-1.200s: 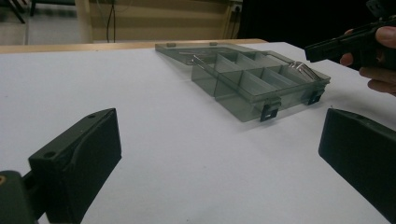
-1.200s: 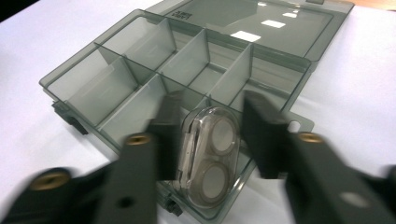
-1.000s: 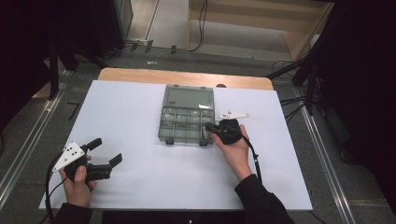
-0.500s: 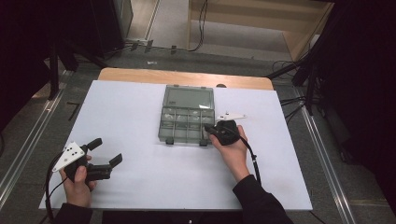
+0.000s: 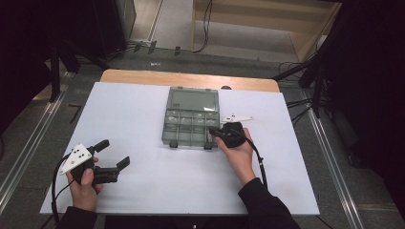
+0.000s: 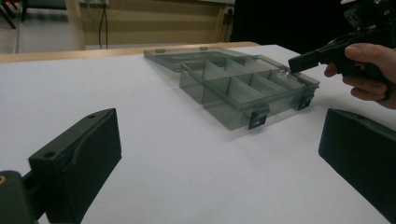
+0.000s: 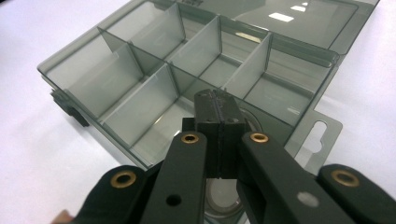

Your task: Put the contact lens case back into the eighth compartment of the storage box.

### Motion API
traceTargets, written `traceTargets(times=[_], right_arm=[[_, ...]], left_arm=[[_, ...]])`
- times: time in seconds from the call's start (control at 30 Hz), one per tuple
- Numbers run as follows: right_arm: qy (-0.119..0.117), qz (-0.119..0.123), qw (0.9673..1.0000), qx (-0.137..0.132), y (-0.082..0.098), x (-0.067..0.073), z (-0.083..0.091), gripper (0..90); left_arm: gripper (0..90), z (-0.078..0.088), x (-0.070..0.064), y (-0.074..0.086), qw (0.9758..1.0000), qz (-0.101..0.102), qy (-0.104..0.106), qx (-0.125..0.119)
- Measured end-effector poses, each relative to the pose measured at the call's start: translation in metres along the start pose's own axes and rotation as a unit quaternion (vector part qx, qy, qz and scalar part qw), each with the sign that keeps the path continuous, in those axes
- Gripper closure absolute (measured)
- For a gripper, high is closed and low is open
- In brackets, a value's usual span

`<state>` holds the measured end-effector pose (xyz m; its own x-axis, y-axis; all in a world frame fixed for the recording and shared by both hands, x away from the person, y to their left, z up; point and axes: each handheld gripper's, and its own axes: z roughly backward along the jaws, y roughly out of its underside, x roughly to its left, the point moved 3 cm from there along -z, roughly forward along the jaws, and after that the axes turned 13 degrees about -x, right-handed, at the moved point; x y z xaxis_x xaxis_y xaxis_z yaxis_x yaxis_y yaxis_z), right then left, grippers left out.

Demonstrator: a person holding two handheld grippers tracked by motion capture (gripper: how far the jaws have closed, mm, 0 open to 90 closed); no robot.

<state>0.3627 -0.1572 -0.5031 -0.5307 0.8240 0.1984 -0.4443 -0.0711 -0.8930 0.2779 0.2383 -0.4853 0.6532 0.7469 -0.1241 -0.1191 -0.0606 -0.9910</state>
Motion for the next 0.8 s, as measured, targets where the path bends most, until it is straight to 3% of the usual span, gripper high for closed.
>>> traceTargets(times=[0.13,0.53,0.63,0.67,0.8], right_arm=[[-0.029,-0.007,0.9994,-0.020,-0.002,-0.002,0.005,66.5],[-0.027,-0.018,0.9980,-0.054,-0.010,-0.010,0.017,12.8],[-0.035,-0.027,0.9971,-0.062,-0.011,-0.013,0.020,6.8],[-0.039,-0.029,0.9968,-0.063,-0.011,-0.013,0.021,0.4],[-0.039,-0.021,0.9969,-0.065,-0.011,-0.013,0.024,0.0]], left_arm=[[0.0,-0.005,-0.004,-0.005,1.0000,-0.004,0.004,-0.003],[0.0,-0.029,-0.014,-0.016,0.9996,-0.007,0.026,0.002],[0.0,-0.037,-0.015,-0.017,0.9995,-0.006,0.032,0.004],[0.0,-0.038,-0.015,-0.017,0.9994,-0.006,0.034,0.005],[0.0,-0.047,-0.015,-0.020,0.9992,-0.006,0.038,0.006]])
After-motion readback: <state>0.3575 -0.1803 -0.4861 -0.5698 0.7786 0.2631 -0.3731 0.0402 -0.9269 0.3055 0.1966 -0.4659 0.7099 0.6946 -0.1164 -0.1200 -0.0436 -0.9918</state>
